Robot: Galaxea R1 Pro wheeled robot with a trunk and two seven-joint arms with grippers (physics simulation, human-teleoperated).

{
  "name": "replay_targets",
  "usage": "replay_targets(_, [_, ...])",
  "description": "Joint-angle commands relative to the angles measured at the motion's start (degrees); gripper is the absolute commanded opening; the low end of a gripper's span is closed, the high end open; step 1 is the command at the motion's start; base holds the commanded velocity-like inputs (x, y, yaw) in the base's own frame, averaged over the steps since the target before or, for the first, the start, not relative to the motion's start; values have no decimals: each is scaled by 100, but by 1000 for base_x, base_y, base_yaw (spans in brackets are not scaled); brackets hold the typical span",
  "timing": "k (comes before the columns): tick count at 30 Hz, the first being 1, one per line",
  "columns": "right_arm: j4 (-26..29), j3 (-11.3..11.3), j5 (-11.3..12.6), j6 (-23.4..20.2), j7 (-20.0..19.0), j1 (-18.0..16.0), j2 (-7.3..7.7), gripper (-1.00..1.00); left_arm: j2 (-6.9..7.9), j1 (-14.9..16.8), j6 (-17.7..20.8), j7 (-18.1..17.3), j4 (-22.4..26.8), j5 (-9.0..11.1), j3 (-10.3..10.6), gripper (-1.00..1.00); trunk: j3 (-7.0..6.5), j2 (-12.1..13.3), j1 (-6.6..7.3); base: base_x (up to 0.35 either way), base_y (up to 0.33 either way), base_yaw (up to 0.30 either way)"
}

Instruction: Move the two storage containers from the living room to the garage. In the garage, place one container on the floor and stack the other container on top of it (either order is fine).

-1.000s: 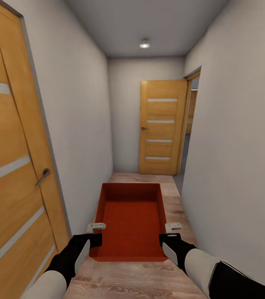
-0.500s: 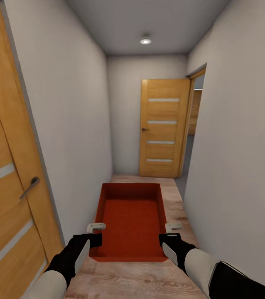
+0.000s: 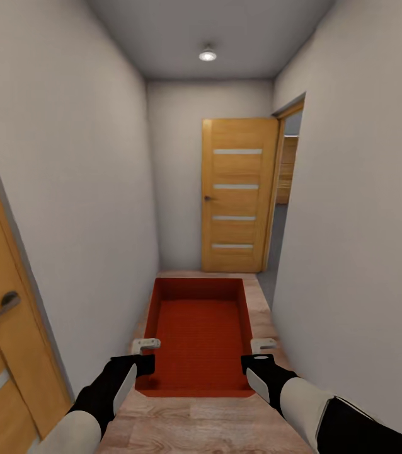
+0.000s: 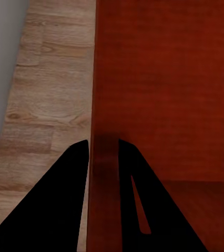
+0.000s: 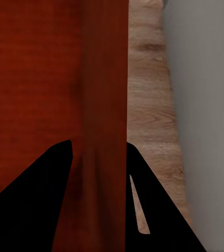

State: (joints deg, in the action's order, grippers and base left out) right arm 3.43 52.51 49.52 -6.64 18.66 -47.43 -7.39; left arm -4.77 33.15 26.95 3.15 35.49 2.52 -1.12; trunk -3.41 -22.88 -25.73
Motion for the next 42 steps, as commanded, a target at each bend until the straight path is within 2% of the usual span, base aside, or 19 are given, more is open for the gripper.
replay_targets(1, [0,-4,-40,-37,147,-4,45,-100,2,-1,38,54,10,-50,-11,-100,2,-4,-5,323,27,-120])
replay_targets(20, [0,-4,-39,-31,147,-4,45,-100,2,-1,38,54,10,-50,-11,-100,2,-4,-5,323,81,-13])
replay_targets(32, [0,-4,-42,-39,147,-4,45,-100,2,-1,31,54,10,-50,-5,-100,2,-4,-5,323,63,-214])
replay_targets(42, [0,-4,-43,-38,147,-4,45,-100,2,-1,29,54,10,-50,-2,-100,2,-4,-5,323,1,-27])
